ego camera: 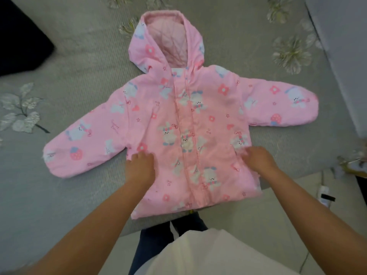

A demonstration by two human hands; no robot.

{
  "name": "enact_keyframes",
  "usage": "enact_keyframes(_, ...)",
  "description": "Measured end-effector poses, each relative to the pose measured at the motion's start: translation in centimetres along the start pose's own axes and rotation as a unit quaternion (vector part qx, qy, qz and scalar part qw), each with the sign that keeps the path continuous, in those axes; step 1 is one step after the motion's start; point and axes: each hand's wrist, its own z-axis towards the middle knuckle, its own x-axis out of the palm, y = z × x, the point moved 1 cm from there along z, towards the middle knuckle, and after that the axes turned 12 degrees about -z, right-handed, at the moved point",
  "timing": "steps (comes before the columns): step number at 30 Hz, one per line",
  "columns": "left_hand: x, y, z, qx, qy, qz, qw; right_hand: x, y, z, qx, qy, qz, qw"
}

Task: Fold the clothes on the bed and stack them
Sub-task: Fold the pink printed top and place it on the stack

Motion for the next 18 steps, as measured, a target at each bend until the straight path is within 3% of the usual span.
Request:
enact_keyframes(1,0.5,-0.3,0.3,0.054,-0.060,-0.024,0.996,-0.2,-0.4,0.9,0.046,-0.052,0.108,0.992)
enact_keyframes(3,1.3,-1.1,1.1,0.154,-0.130,-0.102,0.974,-0.5,-0.8,2.6,0.134,-0.104,0.307,0.936)
enact_keyframes(5,1.8,-1.9,2.1,0.164,-0.103,-0.104,0.976,-0.9,-0.6,4.5,0.178,-0.132,0.431,0.875)
enact_keyframes(8,3.1,-2.8,4.1,0.116,-0.024,-0.048,0.992,-2.0,0.3,7.1,0.219,-0.173,0.520,0.807)
enact_keyframes(14,4.0,-3.4,5.1,0.104,0.005,-0.052,0.993,-3.6,-0.1,9.5,0.311,-0.249,0.705,0.587)
enact_keyframes(15,3.9,-3.3,5.1,0.106,0.002,-0.062,0.992,-4.0,0.0,9.4,0.303,-0.268,0.708,0.579)
enact_keyframes(16,3.6,-3.1,5.0,0.113,-0.001,-0.076,0.991,-4.5,0.3,9.3,0.282,-0.295,0.693,0.594)
enact_keyframes(18,2.7,-2.8,4.4,0.141,-0.037,-0.133,0.980,-5.4,2.1,8.4,0.212,-0.353,0.602,0.684)
